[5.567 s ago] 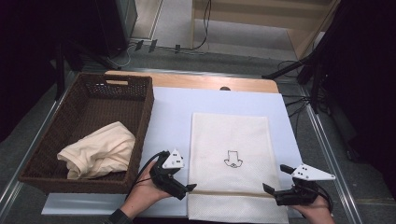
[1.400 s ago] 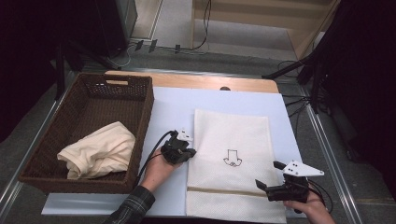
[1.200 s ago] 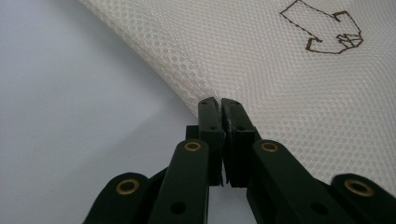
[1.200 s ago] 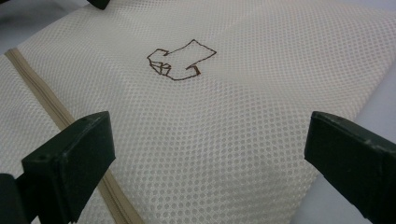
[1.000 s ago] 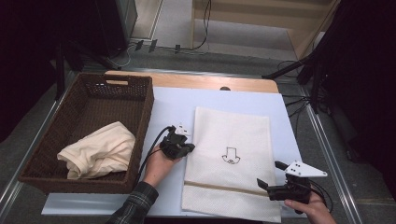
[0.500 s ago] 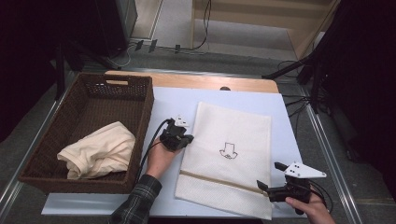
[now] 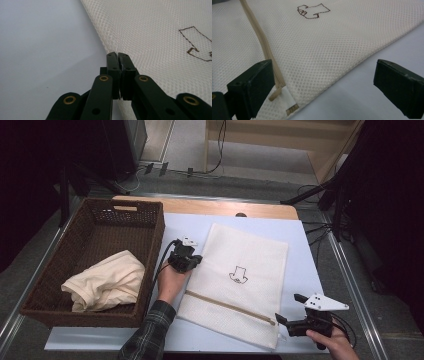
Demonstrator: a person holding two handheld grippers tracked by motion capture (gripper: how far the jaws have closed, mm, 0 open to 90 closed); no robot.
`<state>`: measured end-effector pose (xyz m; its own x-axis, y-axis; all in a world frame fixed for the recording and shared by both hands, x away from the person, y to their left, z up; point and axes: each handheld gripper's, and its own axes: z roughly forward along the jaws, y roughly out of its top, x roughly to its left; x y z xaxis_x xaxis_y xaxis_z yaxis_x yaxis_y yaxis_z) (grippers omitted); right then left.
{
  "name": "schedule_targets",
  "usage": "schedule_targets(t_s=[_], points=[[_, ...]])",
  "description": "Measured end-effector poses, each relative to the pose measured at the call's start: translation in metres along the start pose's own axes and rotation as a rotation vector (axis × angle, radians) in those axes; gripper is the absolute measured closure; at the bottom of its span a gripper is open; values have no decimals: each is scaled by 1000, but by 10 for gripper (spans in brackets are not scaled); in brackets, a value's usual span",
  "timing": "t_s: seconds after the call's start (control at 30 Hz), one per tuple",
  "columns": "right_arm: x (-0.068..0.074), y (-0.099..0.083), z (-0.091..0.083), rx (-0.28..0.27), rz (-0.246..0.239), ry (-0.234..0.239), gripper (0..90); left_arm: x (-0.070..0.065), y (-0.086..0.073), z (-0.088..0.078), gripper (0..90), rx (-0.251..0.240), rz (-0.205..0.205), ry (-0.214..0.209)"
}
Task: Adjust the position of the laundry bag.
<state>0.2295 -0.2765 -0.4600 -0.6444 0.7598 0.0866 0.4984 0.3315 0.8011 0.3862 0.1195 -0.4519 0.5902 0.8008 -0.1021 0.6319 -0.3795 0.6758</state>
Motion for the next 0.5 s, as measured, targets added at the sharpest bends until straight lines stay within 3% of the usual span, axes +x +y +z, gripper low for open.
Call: schedule_targets(t_s=[0.5], points=[[-1,-1,0,2,-5,-1,37,22,-4,0,893,20,-49,127]])
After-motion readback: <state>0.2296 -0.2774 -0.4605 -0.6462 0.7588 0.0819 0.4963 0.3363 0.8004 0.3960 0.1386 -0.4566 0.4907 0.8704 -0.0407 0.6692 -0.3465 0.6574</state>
